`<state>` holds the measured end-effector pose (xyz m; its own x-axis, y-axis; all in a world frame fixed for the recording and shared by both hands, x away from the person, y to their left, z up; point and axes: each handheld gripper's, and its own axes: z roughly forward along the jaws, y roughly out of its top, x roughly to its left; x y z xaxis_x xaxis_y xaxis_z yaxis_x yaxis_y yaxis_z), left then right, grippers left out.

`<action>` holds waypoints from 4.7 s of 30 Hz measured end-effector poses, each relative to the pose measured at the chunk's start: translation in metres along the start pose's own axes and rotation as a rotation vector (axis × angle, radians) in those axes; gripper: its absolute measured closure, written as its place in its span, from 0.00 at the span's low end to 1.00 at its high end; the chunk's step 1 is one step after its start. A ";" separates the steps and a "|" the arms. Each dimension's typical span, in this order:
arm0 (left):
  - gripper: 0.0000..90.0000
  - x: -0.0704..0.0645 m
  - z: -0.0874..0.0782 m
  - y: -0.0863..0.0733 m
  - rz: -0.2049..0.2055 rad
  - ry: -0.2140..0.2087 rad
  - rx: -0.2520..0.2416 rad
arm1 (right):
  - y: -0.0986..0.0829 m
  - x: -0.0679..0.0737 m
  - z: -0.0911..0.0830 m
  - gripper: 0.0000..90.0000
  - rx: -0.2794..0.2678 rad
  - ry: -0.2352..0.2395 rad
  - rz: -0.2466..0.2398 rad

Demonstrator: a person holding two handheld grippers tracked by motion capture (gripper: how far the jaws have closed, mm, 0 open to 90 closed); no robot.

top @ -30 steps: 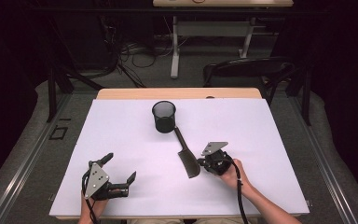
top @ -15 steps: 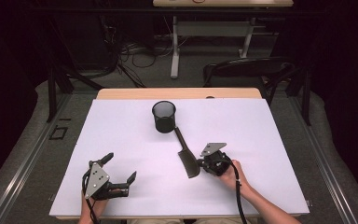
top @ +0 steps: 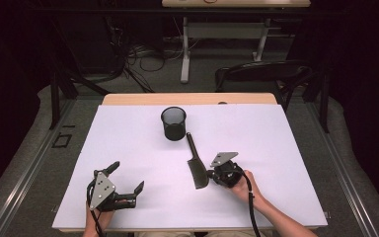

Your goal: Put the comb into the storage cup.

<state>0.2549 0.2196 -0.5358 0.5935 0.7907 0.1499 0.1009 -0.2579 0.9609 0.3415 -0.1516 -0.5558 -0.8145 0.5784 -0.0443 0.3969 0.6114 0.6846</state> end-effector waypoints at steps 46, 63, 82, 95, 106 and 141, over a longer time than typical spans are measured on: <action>0.00 -0.001 -0.001 0.001 0.006 0.003 -0.005 | 0.016 0.018 0.011 1.00 -0.012 0.052 -0.049; 0.00 0.000 -0.001 0.000 0.004 0.000 -0.002 | 0.023 0.024 0.019 1.00 -0.014 0.071 -0.060; 0.00 0.000 -0.001 0.000 0.002 0.001 -0.007 | 0.030 0.029 0.026 1.00 -0.015 0.089 -0.062; 0.00 0.000 -0.001 0.001 0.002 -0.001 -0.004 | 0.034 0.032 0.032 1.00 -0.014 0.093 -0.071; 0.00 0.000 -0.001 0.001 0.005 -0.003 -0.005 | 0.041 0.033 0.037 1.00 -0.020 0.095 -0.075; 0.00 0.000 0.000 0.000 0.005 -0.004 -0.001 | 0.060 0.033 0.058 1.00 -0.023 0.081 -0.073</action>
<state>0.2552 0.2198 -0.5356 0.5975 0.7870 0.1538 0.0970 -0.2613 0.9604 0.3628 -0.0650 -0.5585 -0.8731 0.4863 -0.0362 0.3261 0.6375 0.6980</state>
